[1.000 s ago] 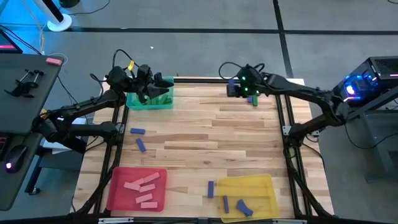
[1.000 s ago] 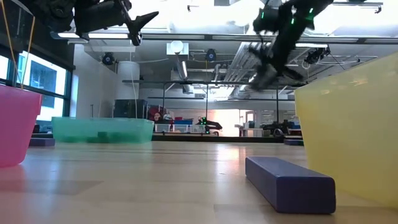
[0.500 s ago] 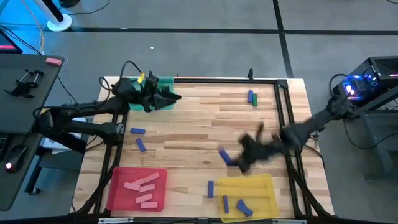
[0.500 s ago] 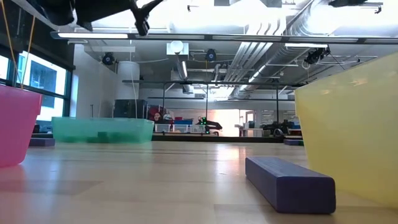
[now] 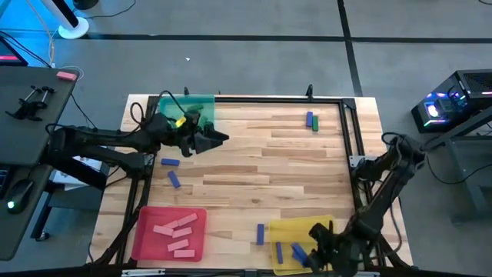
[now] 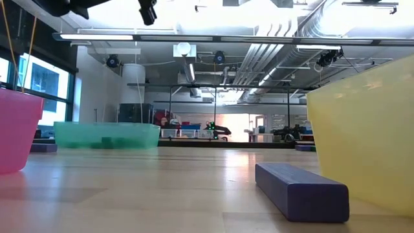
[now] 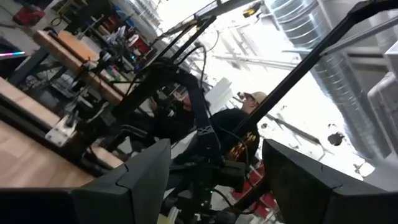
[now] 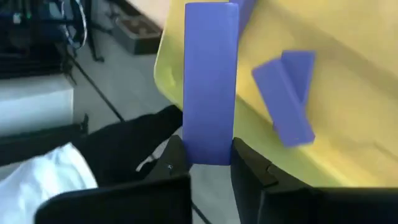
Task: Sort blocks
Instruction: Put the blue block into the yellow bin
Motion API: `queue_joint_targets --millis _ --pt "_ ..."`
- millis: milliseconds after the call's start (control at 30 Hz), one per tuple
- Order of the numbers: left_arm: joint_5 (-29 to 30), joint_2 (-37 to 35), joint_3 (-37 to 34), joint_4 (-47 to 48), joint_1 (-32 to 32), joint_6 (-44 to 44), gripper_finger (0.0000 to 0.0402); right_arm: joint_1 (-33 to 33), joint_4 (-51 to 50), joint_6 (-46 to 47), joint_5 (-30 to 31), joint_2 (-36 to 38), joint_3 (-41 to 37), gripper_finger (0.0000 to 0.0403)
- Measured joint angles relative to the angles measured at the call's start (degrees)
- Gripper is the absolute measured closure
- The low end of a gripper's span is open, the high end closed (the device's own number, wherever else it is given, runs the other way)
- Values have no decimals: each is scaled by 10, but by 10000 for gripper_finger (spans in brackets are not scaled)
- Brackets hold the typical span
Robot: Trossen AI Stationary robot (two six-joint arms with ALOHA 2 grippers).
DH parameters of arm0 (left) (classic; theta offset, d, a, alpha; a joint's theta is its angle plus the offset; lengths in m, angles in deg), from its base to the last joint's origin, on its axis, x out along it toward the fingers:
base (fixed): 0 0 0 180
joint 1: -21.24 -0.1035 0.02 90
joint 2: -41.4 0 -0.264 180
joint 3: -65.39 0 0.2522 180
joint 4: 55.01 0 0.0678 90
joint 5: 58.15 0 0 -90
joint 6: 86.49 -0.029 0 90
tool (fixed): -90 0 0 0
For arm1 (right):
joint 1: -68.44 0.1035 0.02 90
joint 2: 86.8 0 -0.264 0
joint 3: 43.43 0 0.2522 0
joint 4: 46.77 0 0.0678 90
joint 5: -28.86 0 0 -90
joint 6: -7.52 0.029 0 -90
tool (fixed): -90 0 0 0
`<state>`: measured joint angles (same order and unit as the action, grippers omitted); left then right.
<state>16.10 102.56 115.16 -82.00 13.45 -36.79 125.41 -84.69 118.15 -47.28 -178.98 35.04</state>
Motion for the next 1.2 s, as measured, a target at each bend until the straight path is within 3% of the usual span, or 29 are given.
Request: queue_joint_targets --millis 67,167,367,533,600,700,800,867,967,1200 --pt "7 0 0 10 9 -9 161 -8 -3 -1 -2 -9 1 356" --pt "8 0 0 19 14 -9 161 -21 -37 -5 -14 -13 2 299" --pt "-3 0 0 20 19 -9 161 -56 -65 -71 -112 -2 1 185" --pt "-5 0 1 30 19 -28 161 -60 -67 -102 -115 27 1 144" --pt "-14 -2 30 148 18 -43 161 -55 -82 -101 -77 43 2 141" --pt "-26 13 157 569 11 -176 163 -50 -126 -84 -22 58 2 141" --pt "100 78 305 989 11 -315 164 -55 -169 -63 13 64 2 140" --pt "197 122 345 1188 6 -333 165 -62 -183 -61 23 64 2 140" --pt "233 146 321 1269 -11 -364 165 -78 -187 -81 28 64 2 140" --pt "194 156 129 1143 -80 -427 165 -115 -184 -121 55 64 2 139"
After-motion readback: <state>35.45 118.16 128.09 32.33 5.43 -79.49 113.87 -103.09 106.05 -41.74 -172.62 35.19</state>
